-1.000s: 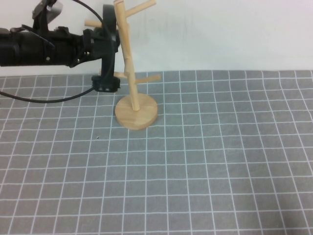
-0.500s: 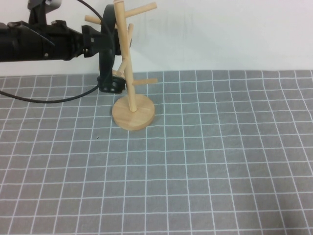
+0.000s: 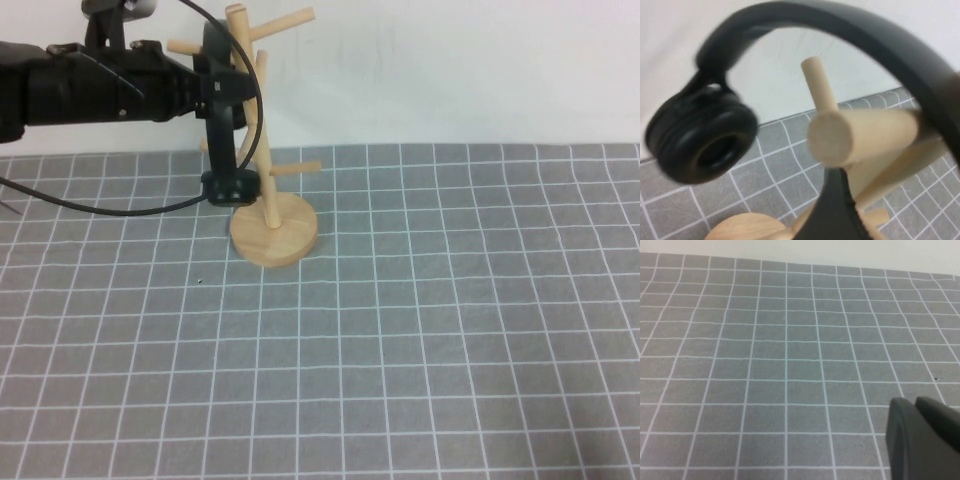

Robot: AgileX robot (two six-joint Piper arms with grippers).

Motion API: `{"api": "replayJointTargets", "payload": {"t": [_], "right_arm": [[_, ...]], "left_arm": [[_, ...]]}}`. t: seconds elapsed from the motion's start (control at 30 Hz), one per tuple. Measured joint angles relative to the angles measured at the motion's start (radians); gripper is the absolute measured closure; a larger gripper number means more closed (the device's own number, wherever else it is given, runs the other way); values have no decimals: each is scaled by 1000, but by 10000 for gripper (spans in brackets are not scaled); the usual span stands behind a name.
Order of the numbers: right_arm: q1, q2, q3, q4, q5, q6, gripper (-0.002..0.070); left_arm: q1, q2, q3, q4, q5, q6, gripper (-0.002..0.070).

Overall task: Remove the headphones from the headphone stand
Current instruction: Pick up the headphones from the headphone stand

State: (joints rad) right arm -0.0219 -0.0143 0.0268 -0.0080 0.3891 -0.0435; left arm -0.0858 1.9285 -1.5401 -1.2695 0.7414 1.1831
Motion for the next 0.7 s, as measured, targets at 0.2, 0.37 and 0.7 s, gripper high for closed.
{"api": "replayJointTargets", "payload": {"t": [0.2, 0.37, 0.7], "right_arm": [[0, 0, 0, 0, 0, 0, 685], [0, 0, 0, 0, 0, 0, 685], [0, 0, 0, 0, 0, 0, 685]], "left_arm": [[-2, 33, 0, -4, -8, 0, 200], [-2, 41, 0, -14, -6, 0, 231], [-8, 41, 0, -48, 69, 2, 507]]}}
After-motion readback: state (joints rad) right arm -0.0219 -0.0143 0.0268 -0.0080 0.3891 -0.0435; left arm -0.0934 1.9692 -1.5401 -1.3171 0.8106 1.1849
